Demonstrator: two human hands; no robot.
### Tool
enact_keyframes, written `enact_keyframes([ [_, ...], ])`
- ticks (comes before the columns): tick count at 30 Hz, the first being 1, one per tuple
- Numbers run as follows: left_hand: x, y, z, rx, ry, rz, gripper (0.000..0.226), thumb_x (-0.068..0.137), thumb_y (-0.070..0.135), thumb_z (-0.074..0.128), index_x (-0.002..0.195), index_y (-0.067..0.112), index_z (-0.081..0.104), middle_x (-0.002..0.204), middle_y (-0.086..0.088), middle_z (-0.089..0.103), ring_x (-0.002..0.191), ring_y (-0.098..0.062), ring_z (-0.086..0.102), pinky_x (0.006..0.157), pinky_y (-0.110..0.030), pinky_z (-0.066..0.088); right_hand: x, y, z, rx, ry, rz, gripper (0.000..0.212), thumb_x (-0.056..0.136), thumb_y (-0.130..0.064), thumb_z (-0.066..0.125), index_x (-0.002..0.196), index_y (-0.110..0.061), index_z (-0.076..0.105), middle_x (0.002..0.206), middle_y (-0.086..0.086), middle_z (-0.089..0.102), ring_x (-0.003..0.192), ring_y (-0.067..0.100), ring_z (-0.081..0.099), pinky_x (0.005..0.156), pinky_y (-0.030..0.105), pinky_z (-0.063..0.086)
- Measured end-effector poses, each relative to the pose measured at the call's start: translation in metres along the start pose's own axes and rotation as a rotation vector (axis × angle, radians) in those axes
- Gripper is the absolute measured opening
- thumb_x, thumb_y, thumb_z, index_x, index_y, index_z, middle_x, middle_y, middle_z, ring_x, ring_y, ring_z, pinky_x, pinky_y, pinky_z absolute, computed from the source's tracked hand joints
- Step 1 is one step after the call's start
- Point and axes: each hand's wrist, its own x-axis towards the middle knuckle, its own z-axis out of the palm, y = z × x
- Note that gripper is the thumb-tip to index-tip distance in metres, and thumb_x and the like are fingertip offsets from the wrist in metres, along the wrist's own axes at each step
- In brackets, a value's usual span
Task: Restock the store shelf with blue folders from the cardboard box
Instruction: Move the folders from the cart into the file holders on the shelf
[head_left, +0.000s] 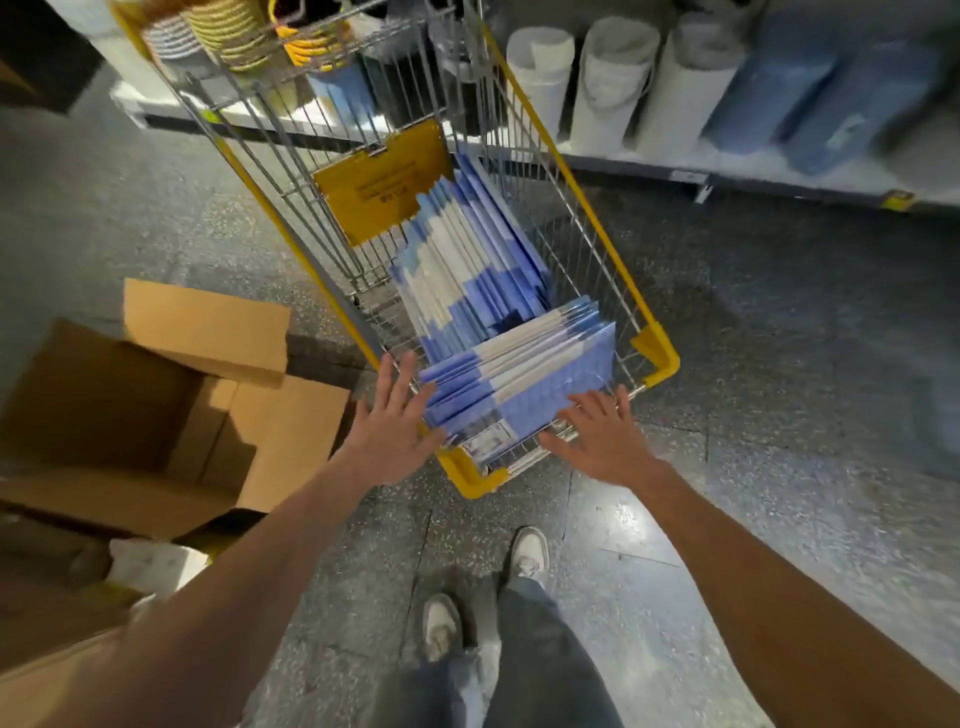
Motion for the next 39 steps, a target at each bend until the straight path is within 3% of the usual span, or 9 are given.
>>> enact_keyframes([
  [3,-0.018,0.025,0.012,-0.027,-0.038,0.041,0.075,0.100,0.067,0.023,0.161,0.029,0.003,0.157,0.002,-0.045,0.141,-0.026,-0.045,0.121,-0.065,0.011,-0.041,0.009,0.020,0.021,0.044,0.080,0.100,0.071,-0.085,0.007,0.138,-0.026,0.052,0.159,0.000,0.031,0.153,0.021,0.011,0.113,0.041,-0.027],
  [7,-0.042,0.056,0.030,0.009,-0.052,0.113,0.078,0.100,0.068,0.025,0.162,0.028,-0.001,0.155,0.003,-0.047,0.138,-0.024,-0.049,0.121,-0.065,0.011,-0.100,0.019,0.049,0.059,0.107,0.164,0.123,0.060,-0.099,-0.008,0.140,-0.027,0.052,0.161,0.001,0.030,0.153,0.023,0.014,0.119,0.046,-0.015],
  [9,-0.057,0.070,0.041,-0.001,-0.045,0.161,0.077,0.101,0.068,0.026,0.162,0.028,0.002,0.156,0.004,-0.046,0.138,-0.023,-0.048,0.121,-0.065,0.012,-0.132,0.021,0.064,0.060,0.153,0.198,0.112,0.068,-0.098,0.005,0.138,-0.027,0.055,0.159,0.000,0.034,0.152,0.023,0.017,0.120,0.046,-0.011],
  [12,-0.079,0.087,0.057,0.001,-0.032,0.224,0.078,0.100,0.070,0.024,0.162,0.027,0.004,0.156,0.006,-0.045,0.139,-0.022,-0.047,0.121,-0.066,0.011,-0.171,0.025,0.084,0.086,0.123,0.279,0.071,0.088,-0.076,0.044,0.139,-0.028,0.053,0.160,-0.001,0.030,0.153,0.022,0.013,0.119,0.049,-0.014],
  [14,-0.093,0.098,0.069,0.028,-0.025,0.271,0.080,0.099,0.071,0.020,0.163,0.026,0.005,0.157,0.005,-0.044,0.141,-0.023,-0.045,0.120,-0.066,0.014,-0.201,0.027,0.095,0.123,0.119,0.315,0.065,0.089,-0.072,0.048,0.137,-0.029,0.053,0.160,-0.001,0.029,0.153,0.022,0.012,0.119,0.051,-0.014],
  [19,-0.126,0.134,0.092,0.079,-0.045,0.350,0.077,0.101,0.067,0.023,0.163,0.024,0.007,0.156,0.005,-0.045,0.142,-0.024,-0.044,0.120,-0.066,0.015,-0.274,0.032,0.126,0.185,0.158,0.358,0.095,0.069,-0.092,0.021,0.130,-0.029,0.059,0.157,0.000,0.034,0.151,0.023,0.016,0.118,0.053,-0.014],
  [26,-0.170,0.193,0.127,0.123,-0.043,0.430,0.075,0.101,0.067,0.024,0.162,0.025,0.009,0.155,0.006,-0.048,0.142,-0.022,-0.045,0.121,-0.065,0.015,-0.366,0.049,0.163,0.231,0.171,0.447,0.056,0.092,-0.069,0.048,0.128,-0.027,0.059,0.160,0.001,0.030,0.152,0.023,0.013,0.119,0.053,-0.015],
  [31,-0.200,0.238,0.150,0.183,-0.026,0.445,0.074,0.100,0.066,0.025,0.162,0.027,0.013,0.158,0.005,-0.043,0.144,-0.021,-0.042,0.120,-0.064,0.018,-0.424,0.065,0.185,0.276,0.154,0.476,0.092,0.070,-0.089,0.017,0.126,-0.028,0.060,0.161,0.002,0.027,0.152,0.023,0.009,0.117,0.054,-0.018],
  [39,-0.247,0.318,0.185,0.302,0.007,0.447,0.074,0.101,0.064,0.027,0.161,0.021,0.018,0.162,0.000,-0.036,0.148,-0.024,-0.035,0.117,-0.060,0.028,-0.515,0.098,0.218,0.290,0.194,0.503,0.099,0.070,-0.090,0.014,0.129,-0.025,0.058,0.162,0.006,0.025,0.153,0.026,0.008,0.116,0.054,-0.019],
])
